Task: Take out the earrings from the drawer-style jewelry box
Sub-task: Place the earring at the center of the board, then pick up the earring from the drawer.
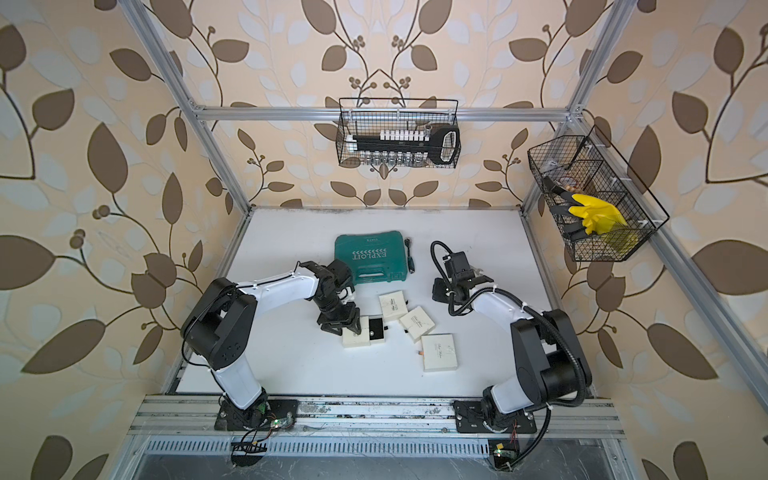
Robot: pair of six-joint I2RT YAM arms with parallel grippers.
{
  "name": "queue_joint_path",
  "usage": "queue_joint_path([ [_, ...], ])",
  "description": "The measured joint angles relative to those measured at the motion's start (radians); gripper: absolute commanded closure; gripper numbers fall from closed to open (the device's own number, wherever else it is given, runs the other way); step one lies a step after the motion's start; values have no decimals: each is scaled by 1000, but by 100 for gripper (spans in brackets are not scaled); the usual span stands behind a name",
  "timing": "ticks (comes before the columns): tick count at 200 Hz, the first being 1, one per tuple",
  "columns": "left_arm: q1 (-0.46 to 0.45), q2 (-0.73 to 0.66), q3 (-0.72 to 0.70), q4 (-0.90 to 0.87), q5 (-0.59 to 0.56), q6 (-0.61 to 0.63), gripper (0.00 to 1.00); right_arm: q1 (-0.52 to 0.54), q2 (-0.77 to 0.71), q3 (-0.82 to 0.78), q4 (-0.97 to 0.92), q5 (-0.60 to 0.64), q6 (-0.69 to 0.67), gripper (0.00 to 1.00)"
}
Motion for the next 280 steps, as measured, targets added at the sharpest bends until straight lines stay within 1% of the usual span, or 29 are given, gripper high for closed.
queue_joint_path([
  [25,0,0,0,1,0,0,36,153,-66,0,4,-47,-26,64],
  [57,0,2,0,2,2,0,37,332,-58,0,10,-118,-38,65],
  [83,0,2,0,2,2,0,37,420,0,2,29,-164,-45,66],
  [111,0,2,0,3,2,0,37,493,91,29,25,-178,-64,67],
  [139,0,2,-1,3,2,0,37,525,132,68,25,-178,-81,67],
  [227,0,2,-2,5,2,0,37,528,214,106,35,-164,-89,68],
  [280,0,2,-2,5,0,0,37,534,219,119,29,-85,-82,70],
])
